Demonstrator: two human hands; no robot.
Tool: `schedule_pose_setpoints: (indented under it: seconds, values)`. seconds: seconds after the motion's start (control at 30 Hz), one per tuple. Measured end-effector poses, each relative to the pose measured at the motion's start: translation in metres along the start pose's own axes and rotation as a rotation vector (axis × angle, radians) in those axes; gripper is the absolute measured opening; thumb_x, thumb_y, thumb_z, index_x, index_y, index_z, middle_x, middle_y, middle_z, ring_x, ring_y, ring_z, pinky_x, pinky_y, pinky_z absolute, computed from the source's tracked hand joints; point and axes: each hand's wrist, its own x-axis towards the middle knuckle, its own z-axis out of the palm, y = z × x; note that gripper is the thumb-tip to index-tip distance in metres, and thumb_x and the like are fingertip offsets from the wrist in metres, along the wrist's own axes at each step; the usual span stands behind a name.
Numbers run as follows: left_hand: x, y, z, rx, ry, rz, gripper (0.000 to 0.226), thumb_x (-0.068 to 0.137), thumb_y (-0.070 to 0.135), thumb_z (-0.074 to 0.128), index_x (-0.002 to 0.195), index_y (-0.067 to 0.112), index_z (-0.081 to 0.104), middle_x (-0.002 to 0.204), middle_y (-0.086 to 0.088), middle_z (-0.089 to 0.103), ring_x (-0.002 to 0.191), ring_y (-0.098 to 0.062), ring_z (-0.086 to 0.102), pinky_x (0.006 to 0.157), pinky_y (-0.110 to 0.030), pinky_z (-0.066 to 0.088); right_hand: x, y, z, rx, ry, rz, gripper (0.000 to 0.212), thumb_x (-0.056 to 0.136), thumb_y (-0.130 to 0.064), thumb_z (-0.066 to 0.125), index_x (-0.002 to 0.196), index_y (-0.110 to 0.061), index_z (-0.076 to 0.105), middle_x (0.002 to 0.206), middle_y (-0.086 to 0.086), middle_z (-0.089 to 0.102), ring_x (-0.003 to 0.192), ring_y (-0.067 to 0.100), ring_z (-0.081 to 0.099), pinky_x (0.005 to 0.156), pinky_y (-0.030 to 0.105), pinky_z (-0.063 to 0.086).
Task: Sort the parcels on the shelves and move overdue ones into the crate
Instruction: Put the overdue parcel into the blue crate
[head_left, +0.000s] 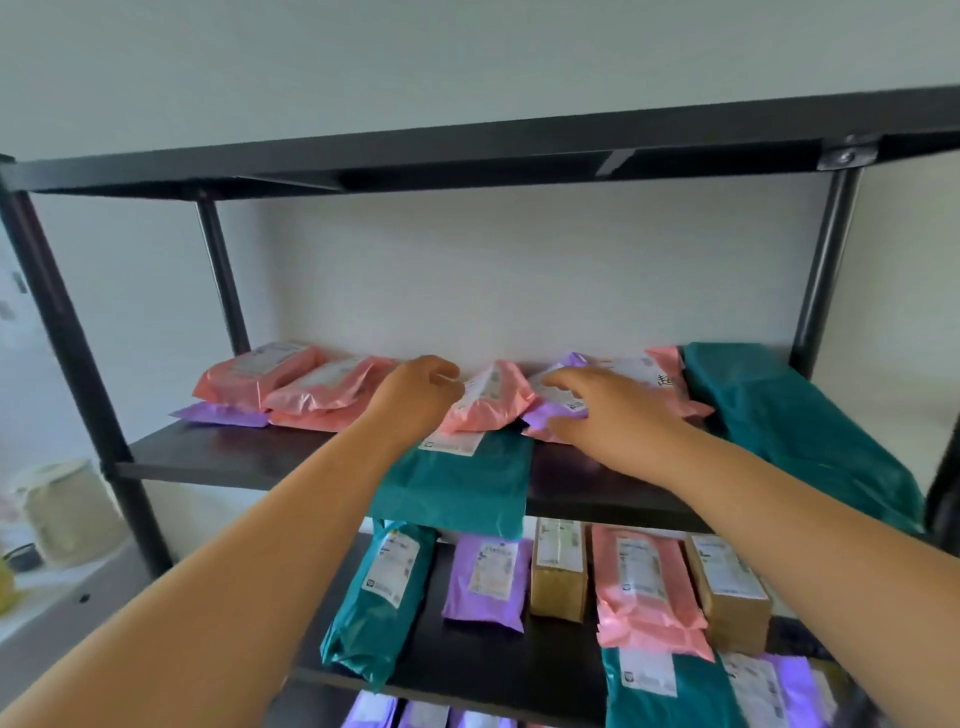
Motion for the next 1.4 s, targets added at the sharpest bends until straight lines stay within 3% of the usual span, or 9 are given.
schedule_pose_setpoints:
  seconds: [0.2,0.3,0.47,0.57,0.7,0.8,0.9,1.1,1.4]
  values:
    - [0.045,-0.027,0.006,-0.093,-0.035,-0.075,0.033,0.090,0.021,0.057,0.123,0.020,0.064,0.115,-0.004,0.066,0.104,-0.024,0.063,0.089,-0.032,0.051,0.057,-0.009,0.021,0.065,-0.036,0.099,0.035,0.099,-0.024,0.053,0.134,-0.021,0.054,0.121,0.001,0.061,0.077,0.000,0.055,0.054,0.005,0.038]
    - [0.064,-0.039,0.017,-0.080,-0.052,-0.074,0.034,0.089,0.018,0.058,0.123,0.018,0.064,0.118,-0.005,0.067,0.101,-0.024,0.064,0.089,-0.032,0.051,0.088,0.001,0.032,0.029,-0.054,0.147,0.036,0.097,-0.024,0.052,0.134,-0.023,0.054,0.108,0.003,0.065,0.087,0.019,0.062,0.062,0.016,0.041]
    - [0.082,-0.051,0.032,0.036,-0.090,-0.056,0.037,0.094,0.014,0.053,0.129,0.015,0.060,0.131,-0.006,0.061,0.115,-0.024,0.058,0.095,-0.027,0.043,0.124,0.012,0.043,-0.103,-0.177,0.149,0.041,0.098,-0.025,0.050,0.138,-0.023,0.050,0.124,0.003,0.064,0.094,0.018,0.057,0.069,0.026,0.041]
    - [0.089,-0.050,0.040,0.104,-0.123,-0.006,0.037,0.097,0.014,0.051,0.133,0.016,0.058,0.137,-0.002,0.058,0.123,-0.022,0.054,0.098,-0.024,0.038,0.142,0.023,0.052,-0.322,-0.266,0.136,0.029,0.094,-0.022,0.052,0.122,-0.020,0.061,0.109,-0.001,0.068,0.099,0.020,0.061,0.088,0.032,0.041]
    - [0.100,-0.053,0.048,0.177,-0.157,0.018,0.037,0.096,0.018,0.053,0.134,0.017,0.058,0.137,0.000,0.058,0.123,-0.020,0.054,0.098,-0.023,0.038,0.164,0.039,0.064,-0.340,-0.306,0.126,0.009,0.094,-0.019,0.054,0.087,-0.025,0.054,0.075,-0.008,0.048,0.076,0.014,0.049,0.059,0.018,0.028]
    - [0.101,-0.059,0.054,0.186,-0.200,-0.001,0.031,0.094,0.021,0.056,0.124,0.018,0.066,0.130,-0.001,0.063,0.117,-0.020,0.058,0.097,-0.026,0.042,0.170,0.041,0.070,-0.173,-0.244,0.109,0.033,0.093,-0.026,0.058,0.071,-0.031,0.034,0.074,-0.011,0.042,0.086,0.018,0.050,0.060,0.020,0.035]
    - [0.104,-0.064,0.055,0.154,-0.204,-0.002,0.023,0.091,0.018,0.058,0.107,0.018,0.074,0.115,0.000,0.070,0.105,-0.019,0.063,0.092,-0.028,0.047,0.179,0.037,0.077,-0.120,-0.247,0.127,0.007,0.095,-0.028,0.056,0.094,-0.023,0.060,0.085,-0.003,0.059,0.089,0.021,0.060,0.068,0.025,0.043]
    - [0.125,-0.075,0.043,0.173,-0.257,0.031,0.020,0.089,0.024,0.064,0.106,0.022,0.074,0.109,0.007,0.071,0.098,-0.012,0.064,0.087,-0.025,0.048,0.190,0.031,0.080,-0.031,-0.125,0.232,0.041,0.087,-0.019,0.063,0.128,-0.022,0.056,0.123,0.003,0.064,0.108,0.024,0.061,0.090,0.032,0.049]
    - [0.154,-0.085,0.006,0.043,-0.173,0.003,0.008,0.088,0.026,0.064,0.083,0.024,0.071,0.091,0.000,0.071,0.084,-0.020,0.064,0.086,-0.035,0.054,0.198,0.016,0.071,0.182,0.176,0.284,0.038,0.088,-0.006,0.056,0.122,-0.022,0.063,0.113,0.003,0.066,0.100,0.024,0.064,0.078,0.031,0.051]
